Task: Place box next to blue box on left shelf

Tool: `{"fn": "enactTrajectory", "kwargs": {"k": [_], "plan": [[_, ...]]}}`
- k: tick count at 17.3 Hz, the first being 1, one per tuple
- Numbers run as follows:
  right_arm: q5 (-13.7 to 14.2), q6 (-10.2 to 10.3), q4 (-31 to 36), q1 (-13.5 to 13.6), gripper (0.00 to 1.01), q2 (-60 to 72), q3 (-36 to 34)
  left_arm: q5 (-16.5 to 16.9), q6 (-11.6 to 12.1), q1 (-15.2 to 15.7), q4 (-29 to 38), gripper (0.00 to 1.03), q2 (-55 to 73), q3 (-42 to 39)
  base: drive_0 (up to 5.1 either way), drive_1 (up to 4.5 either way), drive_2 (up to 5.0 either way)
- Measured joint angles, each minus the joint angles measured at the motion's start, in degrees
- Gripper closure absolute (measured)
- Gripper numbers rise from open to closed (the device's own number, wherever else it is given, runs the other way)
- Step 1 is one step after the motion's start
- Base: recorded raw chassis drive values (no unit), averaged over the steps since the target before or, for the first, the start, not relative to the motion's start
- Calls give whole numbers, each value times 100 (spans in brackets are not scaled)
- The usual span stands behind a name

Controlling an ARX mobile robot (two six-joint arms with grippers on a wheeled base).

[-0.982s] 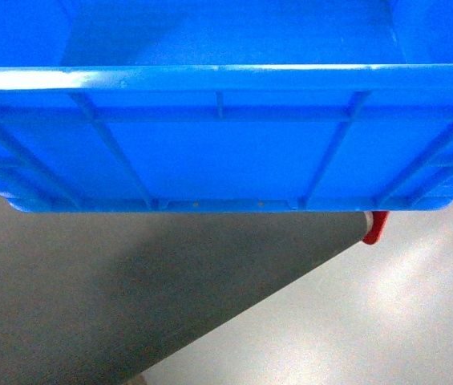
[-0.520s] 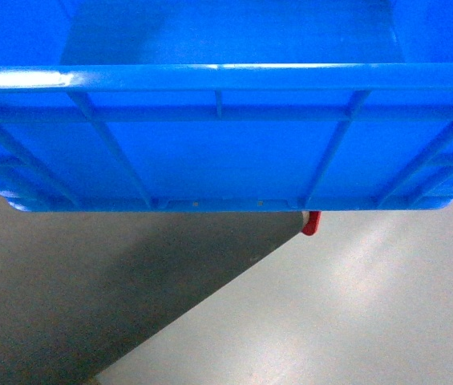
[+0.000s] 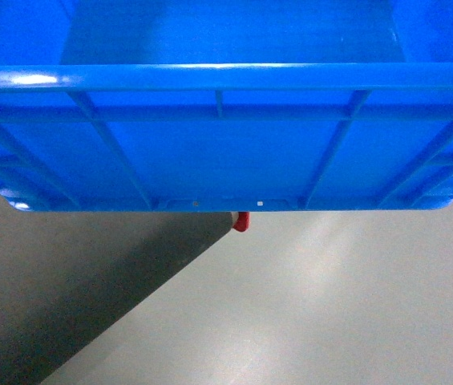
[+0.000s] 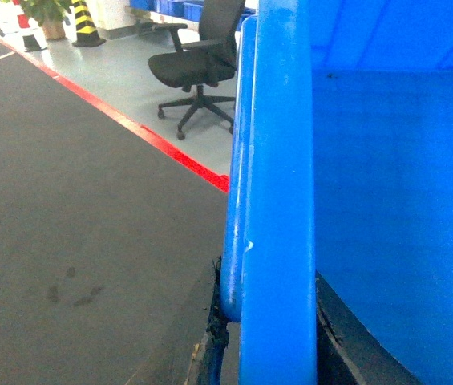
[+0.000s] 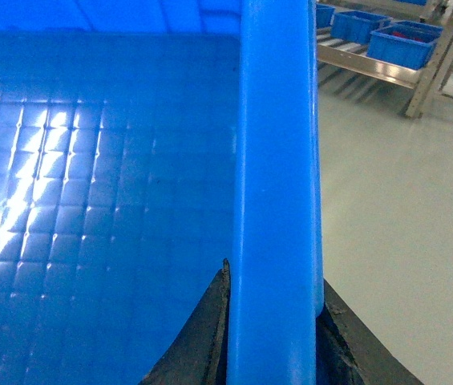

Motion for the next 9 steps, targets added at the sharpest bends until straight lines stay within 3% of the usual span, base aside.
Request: {"fn": "enactTrajectory", "kwargs": {"k": [9], "plan": [[2, 0, 2, 0, 80, 0, 0, 0, -2, 0, 2, 84, 0, 0, -158, -158, -158]]}}
